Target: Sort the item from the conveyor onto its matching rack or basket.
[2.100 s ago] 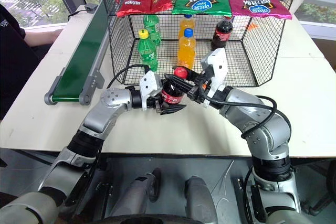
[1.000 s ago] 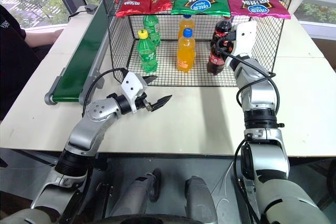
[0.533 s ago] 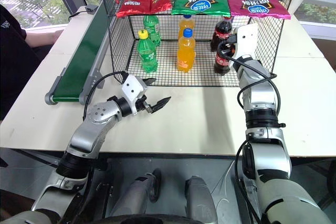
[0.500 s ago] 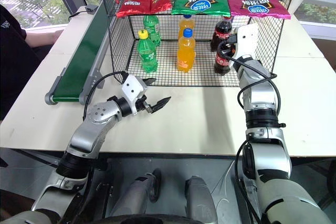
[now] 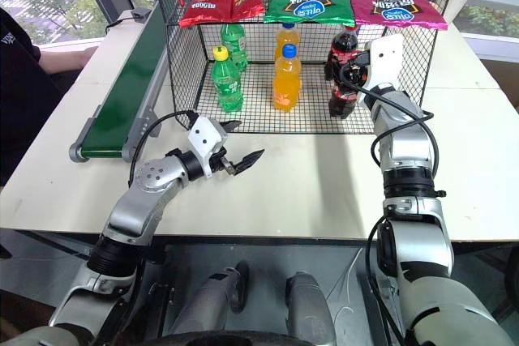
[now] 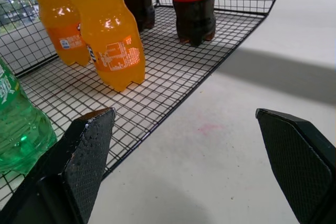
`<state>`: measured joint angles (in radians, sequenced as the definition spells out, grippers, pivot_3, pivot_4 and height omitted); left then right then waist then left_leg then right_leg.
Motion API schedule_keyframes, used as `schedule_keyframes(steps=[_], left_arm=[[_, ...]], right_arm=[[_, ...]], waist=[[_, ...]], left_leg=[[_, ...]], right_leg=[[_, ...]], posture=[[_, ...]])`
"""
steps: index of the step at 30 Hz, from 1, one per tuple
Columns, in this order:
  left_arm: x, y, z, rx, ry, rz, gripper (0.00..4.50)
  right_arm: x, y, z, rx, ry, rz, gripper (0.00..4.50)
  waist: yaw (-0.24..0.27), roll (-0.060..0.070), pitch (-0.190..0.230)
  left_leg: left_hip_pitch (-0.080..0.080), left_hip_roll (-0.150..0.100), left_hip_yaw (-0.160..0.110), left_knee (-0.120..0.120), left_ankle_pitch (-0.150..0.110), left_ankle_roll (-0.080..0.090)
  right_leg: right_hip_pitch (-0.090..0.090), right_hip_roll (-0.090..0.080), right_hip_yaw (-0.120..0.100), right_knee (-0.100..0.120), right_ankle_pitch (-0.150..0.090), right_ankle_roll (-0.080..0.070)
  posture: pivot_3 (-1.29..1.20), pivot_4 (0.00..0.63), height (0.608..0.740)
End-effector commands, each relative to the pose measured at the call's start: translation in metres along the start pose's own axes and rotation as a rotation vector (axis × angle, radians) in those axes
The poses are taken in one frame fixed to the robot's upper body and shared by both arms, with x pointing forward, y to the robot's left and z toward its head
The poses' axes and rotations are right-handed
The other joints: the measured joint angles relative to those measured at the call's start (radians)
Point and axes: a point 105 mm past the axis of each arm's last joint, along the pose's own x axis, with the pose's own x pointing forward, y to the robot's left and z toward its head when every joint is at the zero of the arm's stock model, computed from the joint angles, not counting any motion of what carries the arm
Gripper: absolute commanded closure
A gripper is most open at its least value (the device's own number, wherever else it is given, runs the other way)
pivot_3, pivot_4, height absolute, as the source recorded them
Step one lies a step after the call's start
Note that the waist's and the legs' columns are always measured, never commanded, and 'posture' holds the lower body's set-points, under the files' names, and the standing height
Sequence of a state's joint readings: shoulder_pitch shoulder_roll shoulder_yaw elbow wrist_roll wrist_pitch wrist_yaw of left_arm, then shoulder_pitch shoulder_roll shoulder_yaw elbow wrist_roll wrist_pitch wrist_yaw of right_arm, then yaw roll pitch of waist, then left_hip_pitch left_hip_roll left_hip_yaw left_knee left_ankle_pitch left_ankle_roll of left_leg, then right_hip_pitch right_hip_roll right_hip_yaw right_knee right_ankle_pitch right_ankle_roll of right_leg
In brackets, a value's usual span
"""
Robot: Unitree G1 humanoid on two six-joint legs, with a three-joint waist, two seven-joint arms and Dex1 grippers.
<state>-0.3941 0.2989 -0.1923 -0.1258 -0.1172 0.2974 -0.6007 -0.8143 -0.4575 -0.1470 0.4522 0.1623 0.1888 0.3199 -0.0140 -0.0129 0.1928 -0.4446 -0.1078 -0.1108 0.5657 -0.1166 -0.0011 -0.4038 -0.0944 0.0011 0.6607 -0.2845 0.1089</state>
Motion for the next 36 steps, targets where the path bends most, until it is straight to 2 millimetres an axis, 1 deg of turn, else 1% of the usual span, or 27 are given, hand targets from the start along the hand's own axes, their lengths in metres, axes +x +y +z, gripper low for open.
schedule_keyframes(steps=[1,6,10,11,13,15,18,21,23,25,28,33,36], left_arm=[[-0.002,0.003,0.006,0.016,-0.024,0.016,0.00],[-0.005,0.008,0.004,0.009,-0.021,0.030,0.00],[-0.010,0.012,0.009,-0.037,-0.046,0.037,0.00],[-0.011,0.014,0.008,-0.041,-0.044,0.042,0.00],[-0.014,0.017,0.005,-0.051,-0.036,0.056,0.00],[-0.016,0.019,0.000,-0.063,-0.031,0.070,0.00],[-0.018,0.022,-0.008,-0.083,-0.020,0.100,0.00],[-0.020,0.024,-0.012,-0.115,-0.020,0.136,0.00],[-0.022,0.024,-0.014,-0.133,-0.020,0.153,0.00],[-0.024,0.024,-0.016,-0.144,-0.018,0.175,0.00],[-0.027,0.021,-0.020,-0.159,-0.012,0.201,0.00],[-0.028,0.015,-0.025,-0.194,-0.001,0.198,0.00],[-0.029,0.012,-0.027,-0.194,0.006,0.180,0.00]], right_arm=[[-0.013,-0.012,0.024,-0.045,-0.053,-0.007,0.03],[-0.033,-0.022,0.027,-0.049,-0.015,0.013,0.03],[-0.050,-0.015,0.018,-0.025,0.039,0.092,0.03],[-0.055,-0.010,0.015,-0.011,0.056,0.129,0.03],[-0.065,0.008,0.009,0.043,0.076,0.230,0.03],[-0.077,0.030,-0.008,0.134,0.114,0.319,0.03],[-0.090,0.059,-0.028,0.195,0.150,0.414,0.03],[-0.096,0.086,-0.035,0.255,0.139,0.469,0.03],[-0.098,0.099,-0.038,0.274,0.130,0.498,0.03],[-0.098,0.107,-0.041,0.281,0.124,0.513,0.03],[-0.096,0.111,-0.043,0.289,0.114,0.513,0.03],[-0.095,0.113,-0.053,0.287,0.130,0.503,0.03],[-0.096,0.115,-0.054,0.293,0.130,0.505,0.03]], waist=[[0.002,0.000,0.000],[0.003,0.000,0.000],[0.000,0.000,0.000],[0.000,0.000,0.000],[0.001,0.000,0.000],[0.000,0.000,0.000],[0.002,0.000,0.000],[0.001,0.000,0.000],[0.001,0.000,0.000],[0.002,0.000,0.000],[0.003,0.000,-0.001],[0.004,0.000,-0.001],[0.003,0.000,-0.001]], left_leg=[[0.000,0.000,0.000,0.000,0.000,0.000],[0.000,0.000,0.000,0.001,0.000,0.000],[0.000,0.000,0.000,0.001,0.000,0.000],[0.000,0.000,0.000,0.001,0.000,0.000],[0.000,0.000,0.000,0.001,0.000,0.000],[0.000,0.000,0.000,0.001,0.000,0.000],[0.000,0.000,-0.001,0.001,0.000,0.000],[0.000,0.000,-0.001,0.003,-0.001,0.000],[0.000,0.001,-0.001,0.004,-0.002,-0.002],[0.000,0.001,-0.001,0.005,-0.002,-0.002],[0.000,0.000,-0.003,0.008,-0.003,-0.002],[-0.001,0.000,-0.003,0.008,-0.003,-0.002],[0.000,0.000,-0.003,0.008,-0.003,-0.002]], right_leg=[[0.000,0.000,0.000,0.000,0.000,0.000],[0.000,-0.001,0.000,0.000,0.000,0.000],[0.000,-0.001,0.000,0.000,0.000,0.000],[0.000,-0.001,0.000,0.000,0.000,0.000],[0.000,-0.001,0.000,0.000,0.000,0.000],[0.000,-0.001,0.000,0.000,0.000,0.000],[0.001,-0.001,0.000,0.000,0.000,0.000],[0.001,-0.001,-0.001,0.000,-0.001,-0.002],[0.001,-0.001,-0.001,0.000,-0.002,-0.003],[0.002,-0.001,-0.001,0.000,-0.002,-0.004],[0.006,-0.001,-0.001,-0.002,-0.002,-0.004],[0.006,-0.001,-0.001,-0.003,-0.002,-0.004],[0.006,-0.001,-0.001,-0.003,-0.002,-0.004]], posture=[[0.00,0.150,0.738],[0.00,0.150,0.738],[0.00,0.150,0.738],[0.00,0.150,0.738],[0.00,0.150,0.738],[0.00,0.150,0.738],[0.00,0.150,0.738],[0.00,0.150,0.738],[0.00,0.150,0.738],[0.00,0.150,0.738],[0.00,0.150,0.738],[0.00,0.150,0.738],[0.00,0.150,0.738]])
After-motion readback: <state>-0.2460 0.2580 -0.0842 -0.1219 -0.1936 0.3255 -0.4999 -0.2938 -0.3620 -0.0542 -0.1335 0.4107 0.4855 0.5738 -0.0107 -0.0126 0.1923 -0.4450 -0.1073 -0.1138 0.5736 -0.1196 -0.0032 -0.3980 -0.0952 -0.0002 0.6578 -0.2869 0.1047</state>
